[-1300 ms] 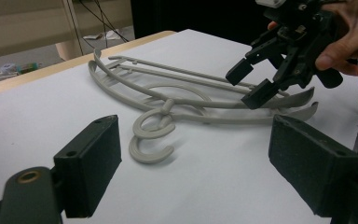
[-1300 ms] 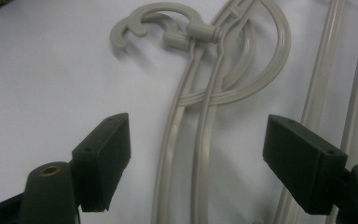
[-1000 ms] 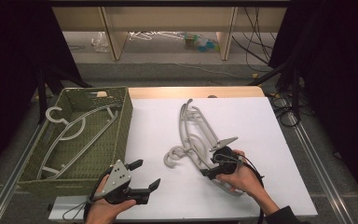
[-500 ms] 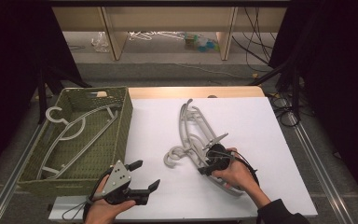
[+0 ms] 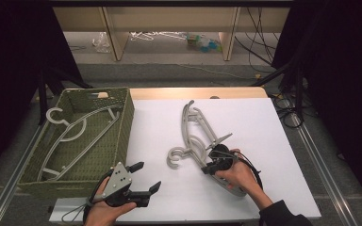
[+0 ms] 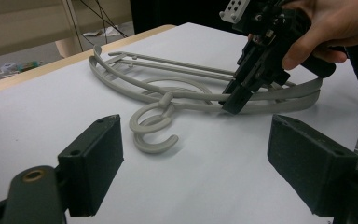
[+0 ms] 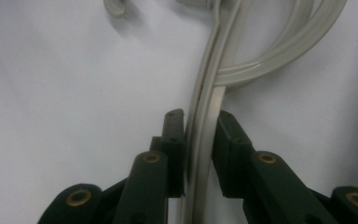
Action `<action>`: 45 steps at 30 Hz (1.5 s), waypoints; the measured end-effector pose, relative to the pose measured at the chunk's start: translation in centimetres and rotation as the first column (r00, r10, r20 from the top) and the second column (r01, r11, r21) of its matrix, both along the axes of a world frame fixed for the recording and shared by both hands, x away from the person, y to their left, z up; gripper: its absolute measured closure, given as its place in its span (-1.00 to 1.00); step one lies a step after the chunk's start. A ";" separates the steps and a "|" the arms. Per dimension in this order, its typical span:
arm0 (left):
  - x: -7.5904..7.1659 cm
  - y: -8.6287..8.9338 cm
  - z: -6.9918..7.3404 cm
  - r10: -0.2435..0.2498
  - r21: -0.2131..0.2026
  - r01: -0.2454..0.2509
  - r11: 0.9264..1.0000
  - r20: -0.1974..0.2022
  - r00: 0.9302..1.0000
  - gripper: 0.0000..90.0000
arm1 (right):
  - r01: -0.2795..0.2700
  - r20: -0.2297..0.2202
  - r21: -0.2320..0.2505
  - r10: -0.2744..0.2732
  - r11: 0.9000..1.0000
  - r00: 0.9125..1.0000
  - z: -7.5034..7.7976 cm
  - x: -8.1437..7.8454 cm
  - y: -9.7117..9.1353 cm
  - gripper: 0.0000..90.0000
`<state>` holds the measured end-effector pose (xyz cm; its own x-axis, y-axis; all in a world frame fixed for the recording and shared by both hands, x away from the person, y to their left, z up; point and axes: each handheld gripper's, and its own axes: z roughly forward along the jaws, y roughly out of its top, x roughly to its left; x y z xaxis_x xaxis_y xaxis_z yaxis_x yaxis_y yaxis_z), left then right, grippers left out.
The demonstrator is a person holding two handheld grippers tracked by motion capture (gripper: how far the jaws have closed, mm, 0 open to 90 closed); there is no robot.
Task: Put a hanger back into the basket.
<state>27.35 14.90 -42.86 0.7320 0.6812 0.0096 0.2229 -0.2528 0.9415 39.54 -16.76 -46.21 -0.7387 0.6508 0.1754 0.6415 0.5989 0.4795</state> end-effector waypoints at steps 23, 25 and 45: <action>0.1 -0.1 -0.4 -0.019 0.029 0.020 0.999 -0.023 1.000 -0.60 | -0.034 -0.017 -0.084 0.032 0.996 0.999 0.4 -0.3 -0.2 0.70; 0.1 -0.1 -0.4 -0.018 0.027 0.019 0.999 -0.024 1.000 -0.59 | -0.035 -0.016 -0.080 0.034 0.996 0.999 0.5 -0.2 -0.2 0.70; 0.2 0.2 -0.4 -0.003 0.037 0.004 0.999 -0.021 1.000 -0.58 | -0.088 0.043 0.013 0.088 0.996 0.995 4.7 -0.9 -3.2 0.79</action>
